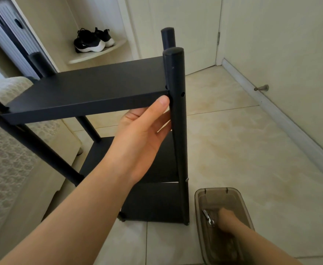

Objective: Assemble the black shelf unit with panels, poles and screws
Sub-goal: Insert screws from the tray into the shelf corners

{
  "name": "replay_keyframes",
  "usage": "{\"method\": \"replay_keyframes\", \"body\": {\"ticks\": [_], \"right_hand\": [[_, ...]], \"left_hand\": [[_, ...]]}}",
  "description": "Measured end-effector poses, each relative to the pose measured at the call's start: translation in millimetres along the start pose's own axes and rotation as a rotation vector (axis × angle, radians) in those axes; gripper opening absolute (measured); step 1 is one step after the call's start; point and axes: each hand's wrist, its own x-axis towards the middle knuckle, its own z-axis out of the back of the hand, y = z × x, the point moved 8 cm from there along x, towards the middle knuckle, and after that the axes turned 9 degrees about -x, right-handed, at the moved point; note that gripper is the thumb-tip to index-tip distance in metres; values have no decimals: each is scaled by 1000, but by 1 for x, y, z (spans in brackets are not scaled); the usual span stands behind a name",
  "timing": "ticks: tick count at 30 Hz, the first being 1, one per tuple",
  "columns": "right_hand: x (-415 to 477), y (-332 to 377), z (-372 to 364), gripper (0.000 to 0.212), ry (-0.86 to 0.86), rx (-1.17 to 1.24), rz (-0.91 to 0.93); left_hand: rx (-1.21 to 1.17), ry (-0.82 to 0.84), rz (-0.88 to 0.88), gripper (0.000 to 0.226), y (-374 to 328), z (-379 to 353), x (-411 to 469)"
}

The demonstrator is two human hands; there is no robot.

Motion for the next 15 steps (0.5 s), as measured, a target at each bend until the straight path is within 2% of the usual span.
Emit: {"method": "replay_keyframes", "body": {"ticks": [3,10,15], "right_hand": [[5,1,-12,34,3,-14,-10],[5,-1,-12,31,-92,-29,-37],[0,-4,-7,35,-138,-133,-82]], "left_hand": [[-20,-12,11,12,1,3,0],[-29,-2,15,15,1,4,1],[-22,21,6,12,0,2,1]]}}
